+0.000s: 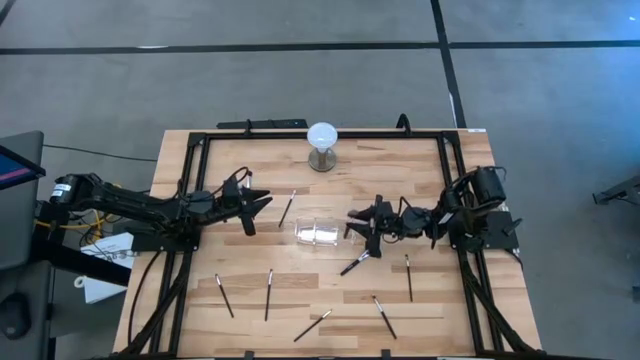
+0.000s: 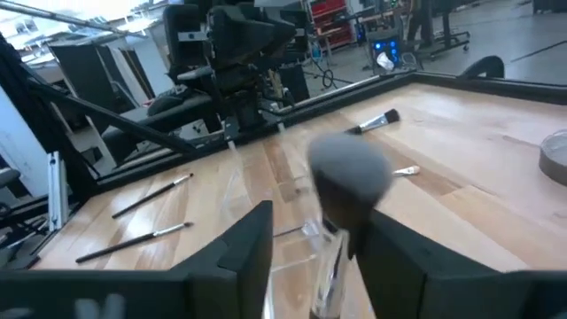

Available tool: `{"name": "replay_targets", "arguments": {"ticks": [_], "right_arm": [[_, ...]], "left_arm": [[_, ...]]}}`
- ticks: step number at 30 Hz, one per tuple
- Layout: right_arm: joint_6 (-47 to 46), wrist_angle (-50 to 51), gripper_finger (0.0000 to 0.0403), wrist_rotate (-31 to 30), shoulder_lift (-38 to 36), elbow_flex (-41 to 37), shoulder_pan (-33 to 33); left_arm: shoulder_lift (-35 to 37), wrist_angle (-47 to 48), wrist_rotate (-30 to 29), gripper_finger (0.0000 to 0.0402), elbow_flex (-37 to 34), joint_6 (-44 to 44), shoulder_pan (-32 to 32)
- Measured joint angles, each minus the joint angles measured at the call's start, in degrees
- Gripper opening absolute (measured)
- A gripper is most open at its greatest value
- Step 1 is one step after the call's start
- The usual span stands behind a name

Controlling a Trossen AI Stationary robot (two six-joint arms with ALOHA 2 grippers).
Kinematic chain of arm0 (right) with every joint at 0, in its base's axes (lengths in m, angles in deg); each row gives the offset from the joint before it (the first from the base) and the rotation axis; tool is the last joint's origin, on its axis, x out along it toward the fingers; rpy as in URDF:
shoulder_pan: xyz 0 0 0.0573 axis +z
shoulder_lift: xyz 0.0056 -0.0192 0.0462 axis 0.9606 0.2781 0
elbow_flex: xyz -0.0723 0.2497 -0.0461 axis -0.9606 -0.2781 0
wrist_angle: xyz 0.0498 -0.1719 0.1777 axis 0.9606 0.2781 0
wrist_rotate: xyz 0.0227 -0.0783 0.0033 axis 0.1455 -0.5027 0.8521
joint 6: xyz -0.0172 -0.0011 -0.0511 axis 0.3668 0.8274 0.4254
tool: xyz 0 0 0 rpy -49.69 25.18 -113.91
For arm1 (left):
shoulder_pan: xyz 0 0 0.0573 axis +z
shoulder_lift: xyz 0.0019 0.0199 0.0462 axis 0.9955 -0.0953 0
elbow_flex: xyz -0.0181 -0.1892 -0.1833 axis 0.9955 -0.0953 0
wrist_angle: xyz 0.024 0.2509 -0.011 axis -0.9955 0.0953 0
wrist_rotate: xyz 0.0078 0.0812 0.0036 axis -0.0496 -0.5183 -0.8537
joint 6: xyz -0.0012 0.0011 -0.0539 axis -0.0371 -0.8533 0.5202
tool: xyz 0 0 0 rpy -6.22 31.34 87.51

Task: Put items in baskets/containers
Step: Put the black blush brush into the transparent organizer, then put the black eyeshadow brush into the transparent organizer

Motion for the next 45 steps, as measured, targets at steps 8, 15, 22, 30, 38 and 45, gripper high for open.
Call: {"name": "replay_targets", "arguments": {"ticks": [8,15,22,30,38,45], "right_arm": [[0.47,2.97,0.0189,0.01,-9.85,-1.57,0.63],[3.27,20.23,0.0179,-3.21,-24.21,-2.29,3.46],[2.4,50.01,0.0165,-8.66,-37.14,1.98,3.96],[-1.44,63.17,0.0144,-10.66,-40.79,5.19,5.34],[-5.71,92.09,0.0111,-10.68,-41.01,19.53,5.16],[-8.88,116.02,0.0109,-10.96,-34.76,38.09,10.16]], "left_arm": [[0.01,0.15,0.0,0.0106,0.02,0.81,-0.01],[0.02,1.47,0.2,0.0106,0.02,1.7,-0.02],[0.01,2.44,0.2,0.0106,0.04,2.36,-0.02],[0.0,3.54,0.22,0.0106,0.04,6.33,-0.02],[0.02,3.58,3.37,0.0106,1.02,7.12,-0.02],[0.0,10.54,10.27,0.0106,2.99,10.86,-0.02]]}}
